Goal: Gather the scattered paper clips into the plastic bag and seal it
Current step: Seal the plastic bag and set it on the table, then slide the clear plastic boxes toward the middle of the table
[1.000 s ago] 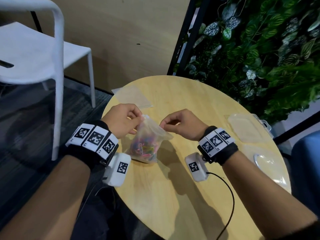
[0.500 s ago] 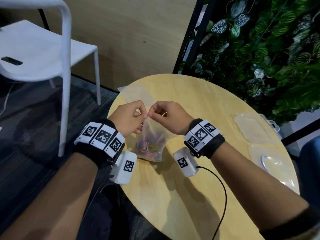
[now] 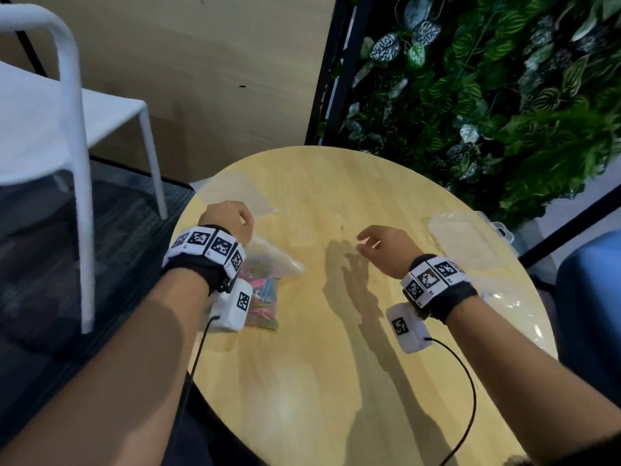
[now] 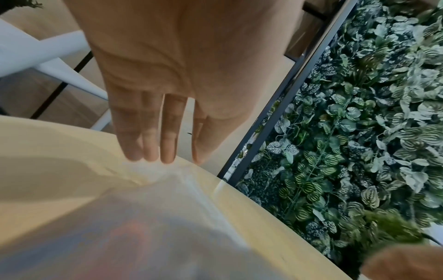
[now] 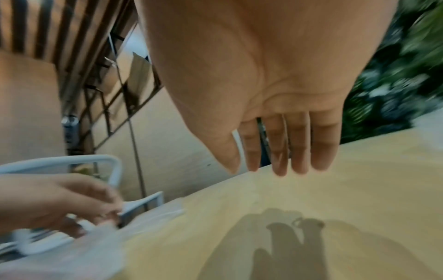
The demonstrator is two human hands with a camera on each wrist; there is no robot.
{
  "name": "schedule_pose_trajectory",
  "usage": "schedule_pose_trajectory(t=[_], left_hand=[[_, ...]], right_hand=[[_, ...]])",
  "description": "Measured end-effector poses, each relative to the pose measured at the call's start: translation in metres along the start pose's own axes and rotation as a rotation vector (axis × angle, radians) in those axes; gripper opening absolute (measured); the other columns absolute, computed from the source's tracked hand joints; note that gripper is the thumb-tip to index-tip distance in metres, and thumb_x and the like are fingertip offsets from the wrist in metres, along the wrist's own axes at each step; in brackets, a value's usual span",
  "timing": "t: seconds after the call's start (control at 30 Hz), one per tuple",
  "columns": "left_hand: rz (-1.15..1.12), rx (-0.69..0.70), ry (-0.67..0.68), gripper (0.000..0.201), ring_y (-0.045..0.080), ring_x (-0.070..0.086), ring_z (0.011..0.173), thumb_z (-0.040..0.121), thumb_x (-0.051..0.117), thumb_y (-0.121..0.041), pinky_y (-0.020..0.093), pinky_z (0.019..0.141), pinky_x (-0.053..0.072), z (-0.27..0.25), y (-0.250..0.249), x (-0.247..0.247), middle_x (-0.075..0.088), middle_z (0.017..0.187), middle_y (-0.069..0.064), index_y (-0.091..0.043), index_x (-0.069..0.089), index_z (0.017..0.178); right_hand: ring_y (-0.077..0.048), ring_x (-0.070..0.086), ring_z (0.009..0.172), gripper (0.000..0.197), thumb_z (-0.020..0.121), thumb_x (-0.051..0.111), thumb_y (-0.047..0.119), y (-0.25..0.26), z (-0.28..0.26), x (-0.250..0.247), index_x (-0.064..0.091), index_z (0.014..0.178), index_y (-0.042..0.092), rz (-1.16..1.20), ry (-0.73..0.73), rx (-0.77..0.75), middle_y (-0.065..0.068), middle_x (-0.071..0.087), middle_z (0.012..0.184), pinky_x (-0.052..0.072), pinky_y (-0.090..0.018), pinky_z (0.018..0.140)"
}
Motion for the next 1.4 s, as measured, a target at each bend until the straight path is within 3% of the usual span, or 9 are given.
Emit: schedule_pose_trajectory(t=[0.3, 0.43, 0.6, 0.77, 1.0, 1.13, 1.23, 1.33, 1.4], left_hand=[[0.171, 0.0, 0.206, 0.025, 0.031, 0.04, 0.139, 0.094, 0.057, -0.027, 0.035, 0.11, 0.036, 0.04, 0.012, 0.024, 0.03, 0.159, 0.008, -0.02, 0.075, 0.11], [0.211, -0.085, 0.322, 0.045, 0.034, 0.055, 0.118, 0.099, 0.049, -0.034, 0.033, 0.088, 0.04, 0.036, 0.01, 0.029, 0.05, 0.145, 0.017, -0.002, 0.061, 0.129], [0.275, -0.134, 0.351, 0.047, 0.035, 0.049, 0.129, 0.103, 0.039, -0.035, 0.035, 0.104, 0.037, 0.038, 0.012, 0.029, 0.049, 0.143, 0.02, -0.003, 0.054, 0.134], [0.189, -0.114, 0.244, 0.045, 0.033, 0.056, 0.099, 0.101, 0.043, -0.036, 0.035, 0.085, 0.041, 0.033, 0.02, 0.018, 0.062, 0.121, 0.023, 0.001, 0.064, 0.114], [-0.146, 0.362, -0.114, 0.023, 0.023, 0.064, 0.112, 0.092, 0.061, -0.007, 0.029, 0.1, 0.048, -0.019, -0.053, -0.041, 0.07, 0.12, 0.008, -0.009, 0.075, 0.11], [-0.236, 0.566, 0.123, 0.03, 0.011, 0.069, 0.09, 0.084, 0.062, 0.006, 0.024, 0.092, 0.053, -0.078, -0.096, -0.016, 0.076, 0.097, -0.003, -0.017, 0.081, 0.088], [-0.217, 0.647, 0.251, 0.041, 0.02, 0.07, 0.077, 0.078, 0.056, 0.008, 0.037, 0.08, 0.057, -0.108, -0.112, 0.011, 0.075, 0.079, -0.001, -0.03, 0.071, 0.069], [-0.24, 0.655, 0.324, 0.04, 0.023, 0.066, 0.076, 0.077, 0.053, 0.009, 0.041, 0.079, 0.056, -0.132, -0.121, 0.035, 0.066, 0.076, 0.0, -0.03, 0.052, 0.078], [-0.169, 0.615, 0.376, 0.037, 0.021, 0.065, 0.08, 0.083, 0.055, 0.005, 0.04, 0.08, 0.056, -0.142, -0.126, 0.051, 0.066, 0.083, 0.001, -0.029, 0.047, 0.095]], right_hand=[[-0.037, 0.057, 0.103, 0.052, 0.088, 0.056, 0.019, -0.167, 0.004, -0.026, 0.042, 0.136, 0.007, -0.356, 0.026, 0.614, -0.019, 0.056, 0.12, 0.053, -0.039, 0.079], [-0.032, 0.064, 0.098, 0.053, 0.092, 0.05, 0.015, -0.169, 0.013, -0.021, 0.04, 0.144, 0.018, -0.345, 0.044, 0.552, -0.015, 0.063, 0.12, 0.052, -0.033, 0.074], [-0.028, 0.064, 0.086, 0.048, 0.096, 0.039, 0.025, -0.118, 0.018, -0.022, 0.041, 0.143, 0.033, -0.288, 0.064, 0.427, -0.011, 0.065, 0.117, 0.051, -0.031, 0.068], [-0.032, 0.059, 0.114, 0.042, 0.093, 0.043, 0.026, -0.057, 0.011, 0.003, 0.053, 0.133, 0.019, -0.114, 0.166, 0.188, -0.014, 0.061, 0.119, 0.045, -0.031, 0.087], [-0.011, 0.063, 0.091, 0.035, 0.09, 0.052, 0.018, 0.0, -0.06, 0.03, 0.066, 0.12, 0.028, 0.034, 0.223, -0.16, 0.001, 0.07, 0.11, 0.048, -0.022, 0.081], [-0.01, 0.065, 0.08, 0.018, 0.088, 0.063, 0.023, 0.002, -0.103, 0.031, 0.072, 0.103, 0.022, 0.209, 0.149, -0.184, 0.004, 0.071, 0.093, 0.048, -0.022, 0.075], [-0.008, 0.064, 0.081, 0.038, 0.075, 0.078, 0.029, -0.026, -0.123, 0.011, 0.058, 0.106, 0.022, 0.418, -0.246, -0.038, 0.004, 0.06, 0.102, 0.047, -0.022, 0.069], [-0.012, 0.046, 0.119, 0.077, 0.072, 0.08, 0.032, -0.038, -0.139, -0.002, 0.038, 0.137, 0.028, 0.315, -0.377, -0.155, 0.001, 0.039, 0.139, 0.042, -0.025, 0.096], [-0.018, 0.044, 0.127, 0.051, 0.082, 0.072, 0.026, -0.036, -0.143, 0.0, 0.053, 0.13, 0.025, 0.157, -0.34, -0.285, -0.001, 0.047, 0.14, 0.038, -0.031, 0.105]])
Point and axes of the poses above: each hand's wrist, its own z-axis towards the middle knuckle, its own x-axis out of the palm, y = z × x, the point moved 4 cm from there along z, towards the middle knuckle
